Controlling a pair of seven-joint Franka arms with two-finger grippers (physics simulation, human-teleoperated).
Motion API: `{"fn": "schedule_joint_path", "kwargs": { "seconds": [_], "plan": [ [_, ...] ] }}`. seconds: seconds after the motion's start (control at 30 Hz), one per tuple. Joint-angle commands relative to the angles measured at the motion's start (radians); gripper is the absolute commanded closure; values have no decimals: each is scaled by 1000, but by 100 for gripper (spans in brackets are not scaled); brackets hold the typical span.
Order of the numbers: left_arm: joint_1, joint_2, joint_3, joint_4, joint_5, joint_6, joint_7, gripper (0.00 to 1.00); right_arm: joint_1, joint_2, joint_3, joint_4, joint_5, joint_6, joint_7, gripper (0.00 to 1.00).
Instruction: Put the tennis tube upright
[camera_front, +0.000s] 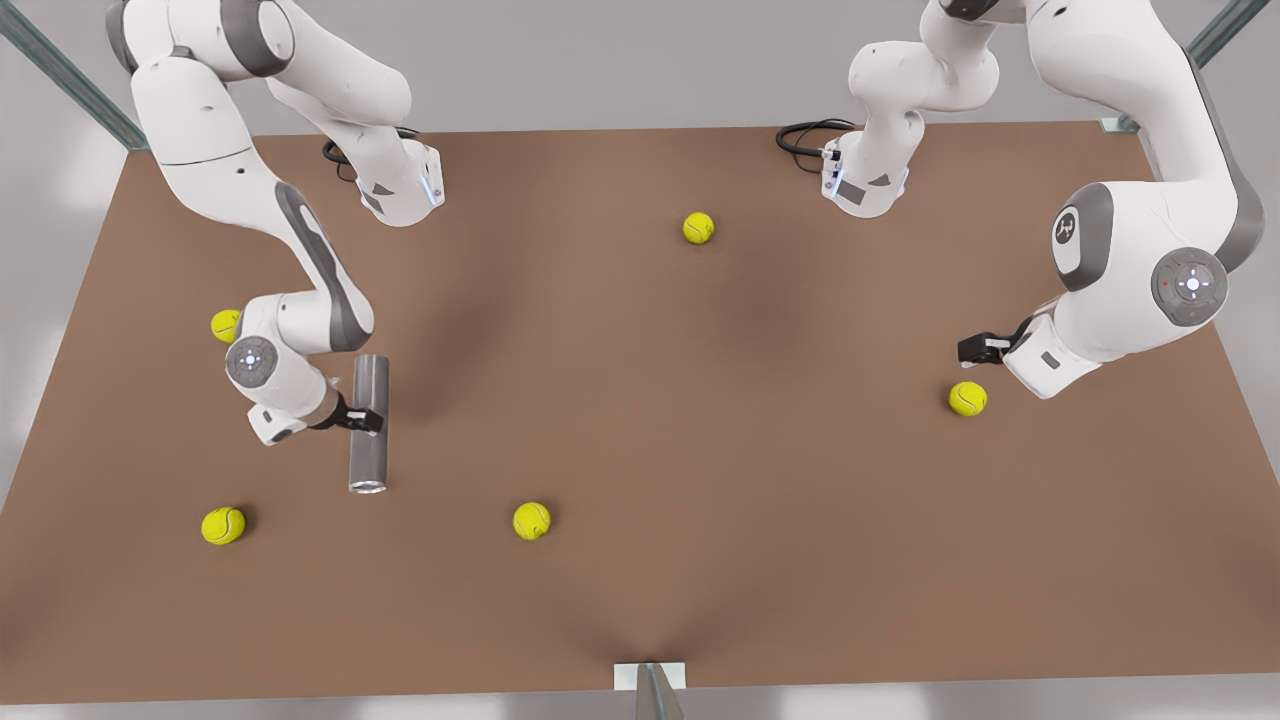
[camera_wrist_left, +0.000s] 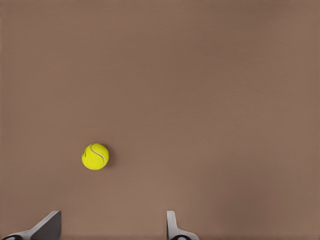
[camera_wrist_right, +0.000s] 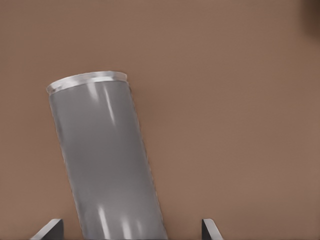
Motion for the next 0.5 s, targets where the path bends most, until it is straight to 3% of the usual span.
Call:
{"fn": "schedule_joint_path", "kwargs": {
  "seconds": [0.0,0.1,0.47],
  "plan": [
    [0,0,0,0,0,2,-4,0,-8,25,0,8,1,4,-115,0],
    [0,0,0,0,0,2,-4,0,2,24,2,11,2,-7,-249,0],
    [0,8,1,0,-1,2,-4,0,32,27,16,11,5,-88,-250,0]
  ]
}}
